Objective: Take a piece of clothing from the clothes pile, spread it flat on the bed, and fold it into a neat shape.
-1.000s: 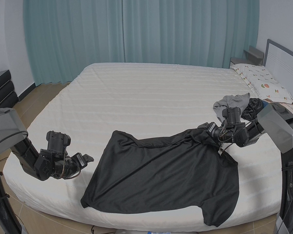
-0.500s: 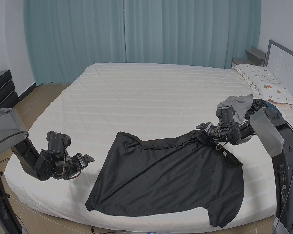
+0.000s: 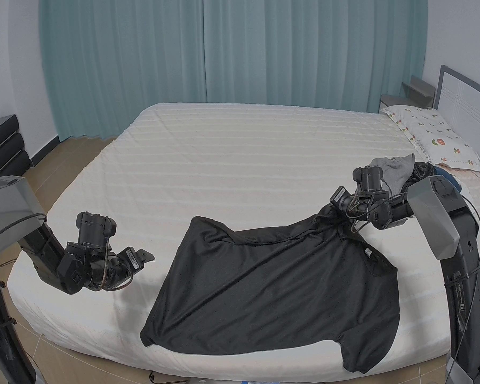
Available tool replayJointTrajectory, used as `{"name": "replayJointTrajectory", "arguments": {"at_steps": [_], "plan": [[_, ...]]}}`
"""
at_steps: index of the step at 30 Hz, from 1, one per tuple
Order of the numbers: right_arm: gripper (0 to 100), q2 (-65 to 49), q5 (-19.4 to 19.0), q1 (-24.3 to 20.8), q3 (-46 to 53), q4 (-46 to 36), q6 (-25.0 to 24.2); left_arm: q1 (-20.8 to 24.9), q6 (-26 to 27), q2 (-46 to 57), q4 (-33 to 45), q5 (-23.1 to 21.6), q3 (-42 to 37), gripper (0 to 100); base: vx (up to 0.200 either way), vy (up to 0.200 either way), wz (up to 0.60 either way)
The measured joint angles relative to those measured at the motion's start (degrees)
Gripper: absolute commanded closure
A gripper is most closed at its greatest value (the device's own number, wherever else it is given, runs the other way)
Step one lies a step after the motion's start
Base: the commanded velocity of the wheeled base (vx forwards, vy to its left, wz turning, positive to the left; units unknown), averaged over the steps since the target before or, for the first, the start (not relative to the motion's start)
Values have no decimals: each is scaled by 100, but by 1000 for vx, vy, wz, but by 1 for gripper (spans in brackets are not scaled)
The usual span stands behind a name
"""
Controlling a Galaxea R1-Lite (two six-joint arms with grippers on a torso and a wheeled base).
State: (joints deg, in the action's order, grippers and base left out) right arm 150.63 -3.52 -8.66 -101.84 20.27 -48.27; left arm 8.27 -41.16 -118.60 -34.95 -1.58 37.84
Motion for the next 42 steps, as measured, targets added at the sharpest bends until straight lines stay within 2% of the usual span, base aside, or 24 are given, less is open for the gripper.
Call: {"name": "replayJointTrajectory", "arguments": {"at_steps": [4, 9, 16, 17, 25, 32, 38, 42], "plan": [[100, 127, 255, 0, -452, 222, -80, 17, -9, -17, -2, 2, 57, 0, 0, 0, 0], [100, 453, 686, 0, -1053, 1059, -116, 28, -138, -96, 0, 9, 229, 0, 0, 0, 0], [100, 880, 894, -29, -1246, 1538, 71, 39, -499, -446, 35, 22, 990, 0, 0, 0, 0], [0, 933, 891, -33, -1252, 1552, 121, 41, -551, -510, 38, 24, 1102, 0, 0, 0, 0], [0, 1092, 795, -41, -1089, 1591, 265, 60, -718, -1078, 85, 28, 1937, 0, 0, 0, 0], [0, 574, 533, 0, 173, 1664, 271, 123, -729, -1390, 299, 28, 2572, 0, 0, 0, 0], [0, -149, 172, 133, 1168, 1723, 240, 239, -731, -1744, 688, 17, 3493, 0, 0, 0, 0], [0, -556, -283, 251, 1719, 1725, 229, 345, -736, -1960, 896, 4, 3912, 0, 0, 0, 0]]}}
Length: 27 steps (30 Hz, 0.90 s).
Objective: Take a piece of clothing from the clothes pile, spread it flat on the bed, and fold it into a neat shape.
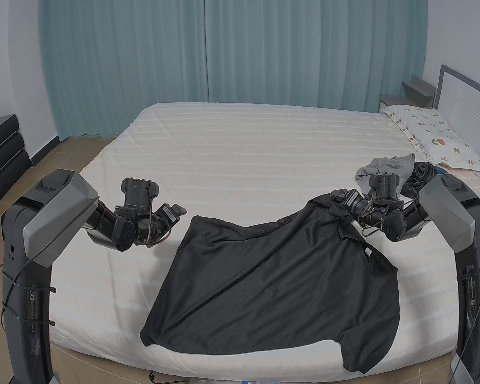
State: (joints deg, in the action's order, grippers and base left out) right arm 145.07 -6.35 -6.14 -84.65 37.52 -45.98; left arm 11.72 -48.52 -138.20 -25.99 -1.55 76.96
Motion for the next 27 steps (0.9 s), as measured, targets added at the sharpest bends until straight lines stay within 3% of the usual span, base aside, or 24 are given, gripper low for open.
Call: {"name": "replayJointTrajectory", "arguments": {"at_steps": [13, 14, 19, 27], "plan": [[0, -975, -460, 378, 1632, 110, -22, 316, 73, -449, 76, -11, 573, 0, 0, 0, 0], [0, -1029, -492, 430, 1776, 197, -22, 347, 79, -483, 78, -11, 628, 100, 0, 0, 0], [0, -1180, -557, 628, 2244, 633, -18, 501, 167, -683, 297, -12, 934, 100, 0, 0, 0], [0, -1169, -561, 658, 2432, 666, 9, 485, 246, -990, 522, 98, 1373, 100, 0, 0, 0]]}}
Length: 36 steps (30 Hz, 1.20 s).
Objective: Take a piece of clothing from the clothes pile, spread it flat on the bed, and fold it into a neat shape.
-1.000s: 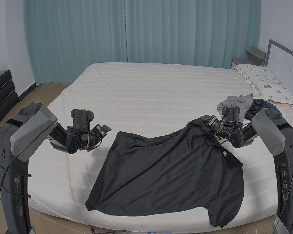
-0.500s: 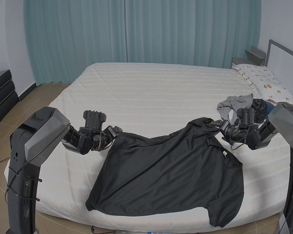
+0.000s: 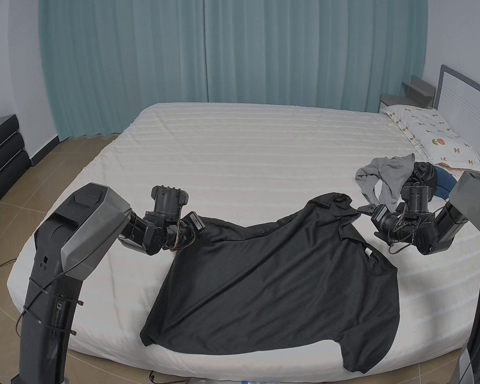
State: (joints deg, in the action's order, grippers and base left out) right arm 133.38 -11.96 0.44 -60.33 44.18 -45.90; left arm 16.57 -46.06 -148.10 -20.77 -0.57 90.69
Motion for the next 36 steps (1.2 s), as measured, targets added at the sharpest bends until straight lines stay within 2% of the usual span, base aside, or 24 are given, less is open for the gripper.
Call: {"name": "replayJointTrajectory", "arguments": {"at_steps": [4, 13, 14, 28, 29, 36], "plan": [[0, 61, 9, -2, -15, -20, 16, -194, -6, -11, -46, 234, 104, 100, 0, 0, 0], [0, 194, 11, -11, -80, -26, 28, -530, -44, 117, -2, 262, 241, 100, 0, 0, 0], [0, 205, 9, -17, -85, -22, 28, -538, -44, 122, 4, 229, 232, 0, 0, 0, 0], [0, 304, -11, -62, -55, 40, -6, -194, 117, -88, -38, -306, 184, 0, 0, 0, 0], [0, 315, -11, -71, -50, 40, -9, -166, 196, -126, -40, -304, 195, 100, 0, 0, 0], [0, 389, -13, -123, -69, 46, -24, -113, 396, -357, -55, -279, 256, 100, 0, 0, 0]]}}
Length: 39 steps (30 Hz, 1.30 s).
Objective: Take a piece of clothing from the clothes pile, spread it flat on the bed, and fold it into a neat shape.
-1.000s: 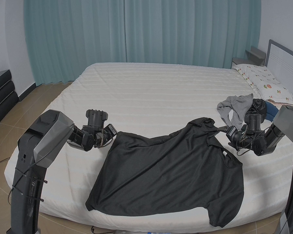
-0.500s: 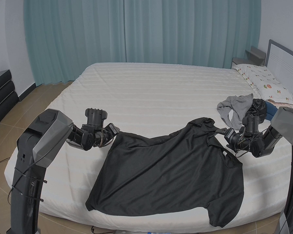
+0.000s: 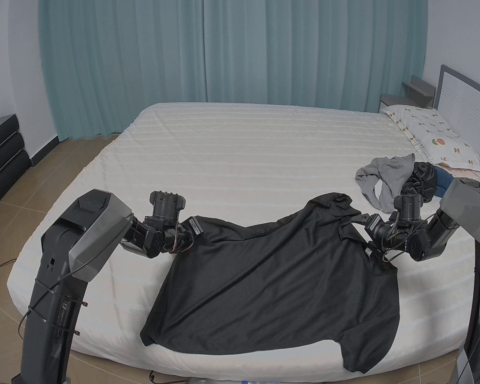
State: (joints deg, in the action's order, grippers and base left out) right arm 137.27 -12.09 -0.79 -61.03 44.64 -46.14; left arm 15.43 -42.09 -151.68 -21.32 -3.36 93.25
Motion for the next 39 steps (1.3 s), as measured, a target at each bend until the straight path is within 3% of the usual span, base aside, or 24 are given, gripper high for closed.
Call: {"name": "replayJointTrajectory", "arguments": {"at_steps": [3, 14, 19, 30, 39], "plan": [[0, 27, 0, -15, -5, 0, 2, 24, 2, -69, -10, 91, 66, 100, 0, 0, 0], [0, 121, 2, -5, -49, -52, 52, -267, -40, -78, -11, 1108, 428, 100, 0, 0, 0], [0, 232, -2, -17, -243, -121, 95, -450, -24, 21, 35, 1163, 510, 100, 0, 0, 0], [0, 532, 0, -15, -540, -137, 662, -566, 2, 2, 46, 1162, 534, 100, 0, 0, 0], [0, 642, 5, 28, -739, -107, 688, -764, 2, -1, 55, 1163, 532, 100, 0, 0, 0]]}}
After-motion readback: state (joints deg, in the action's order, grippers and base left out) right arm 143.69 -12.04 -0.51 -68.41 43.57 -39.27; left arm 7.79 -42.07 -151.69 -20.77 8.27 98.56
